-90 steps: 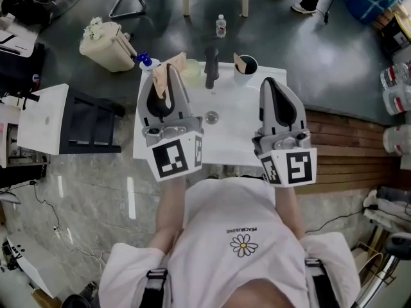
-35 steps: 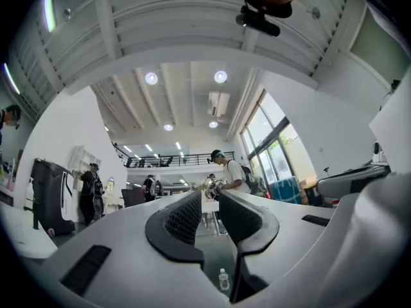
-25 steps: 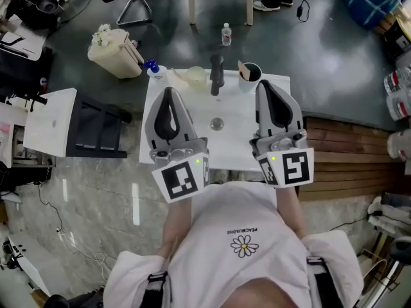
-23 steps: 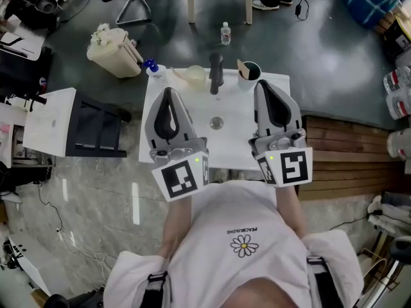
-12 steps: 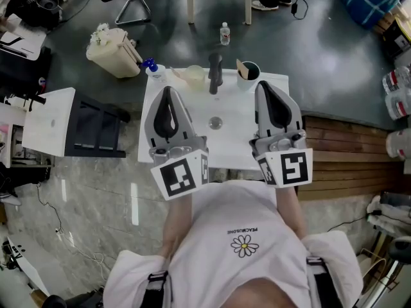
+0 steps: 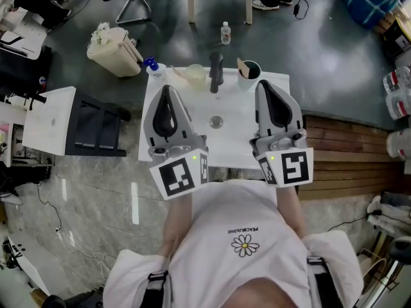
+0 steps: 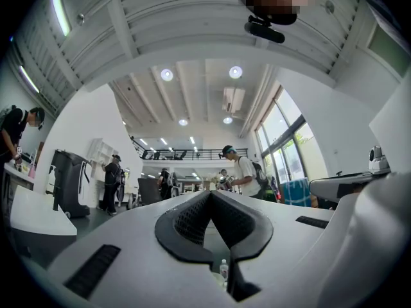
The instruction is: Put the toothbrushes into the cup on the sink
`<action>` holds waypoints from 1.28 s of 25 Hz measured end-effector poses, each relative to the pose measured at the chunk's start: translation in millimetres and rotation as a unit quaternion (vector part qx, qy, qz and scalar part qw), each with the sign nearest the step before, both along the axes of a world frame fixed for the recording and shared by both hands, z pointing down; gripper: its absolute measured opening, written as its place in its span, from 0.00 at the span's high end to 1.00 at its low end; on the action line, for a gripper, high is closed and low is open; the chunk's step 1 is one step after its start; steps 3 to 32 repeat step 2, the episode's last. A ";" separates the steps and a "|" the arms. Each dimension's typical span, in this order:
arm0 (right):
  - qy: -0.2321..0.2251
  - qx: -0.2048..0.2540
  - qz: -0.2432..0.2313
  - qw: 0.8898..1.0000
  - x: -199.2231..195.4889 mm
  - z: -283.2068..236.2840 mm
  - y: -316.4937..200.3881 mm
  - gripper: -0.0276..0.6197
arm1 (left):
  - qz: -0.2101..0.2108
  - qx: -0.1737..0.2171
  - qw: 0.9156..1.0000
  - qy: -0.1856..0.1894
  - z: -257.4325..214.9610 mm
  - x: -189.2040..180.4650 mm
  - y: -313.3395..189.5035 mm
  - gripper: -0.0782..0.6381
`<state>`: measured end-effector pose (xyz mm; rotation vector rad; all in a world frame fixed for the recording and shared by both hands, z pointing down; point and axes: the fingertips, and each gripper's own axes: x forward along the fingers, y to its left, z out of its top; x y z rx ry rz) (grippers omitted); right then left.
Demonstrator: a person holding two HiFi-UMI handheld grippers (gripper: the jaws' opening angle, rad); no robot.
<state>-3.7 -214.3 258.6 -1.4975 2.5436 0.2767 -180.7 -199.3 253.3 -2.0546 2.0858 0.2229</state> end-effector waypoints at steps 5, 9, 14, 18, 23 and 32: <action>-0.001 0.000 -0.001 1.000 -0.2 -0.3 -0.3 0.94 | 0.000 0.000 1.000 0.001 -0.6 -0.5 -0.5 0.87; -0.001 0.000 -0.001 1.000 -0.2 -0.3 -0.3 0.94 | 0.000 0.000 1.000 0.001 -0.6 -0.5 -0.5 0.87; -0.001 0.000 -0.001 1.000 -0.2 -0.3 -0.3 0.94 | 0.000 0.000 1.000 0.001 -0.6 -0.5 -0.5 0.87; -0.001 0.000 -0.001 1.000 -0.2 -0.3 -0.3 0.94 | 0.000 0.000 1.000 0.001 -0.6 -0.5 -0.5 0.87; -0.001 0.000 -0.001 1.000 -0.2 -0.3 -0.3 0.94 | 0.000 0.000 1.000 0.001 -0.6 -0.5 -0.5 0.87; -0.001 0.000 -0.001 1.000 -0.2 -0.3 -0.3 0.94 | 0.000 0.000 1.000 0.001 -0.6 -0.5 -0.5 0.87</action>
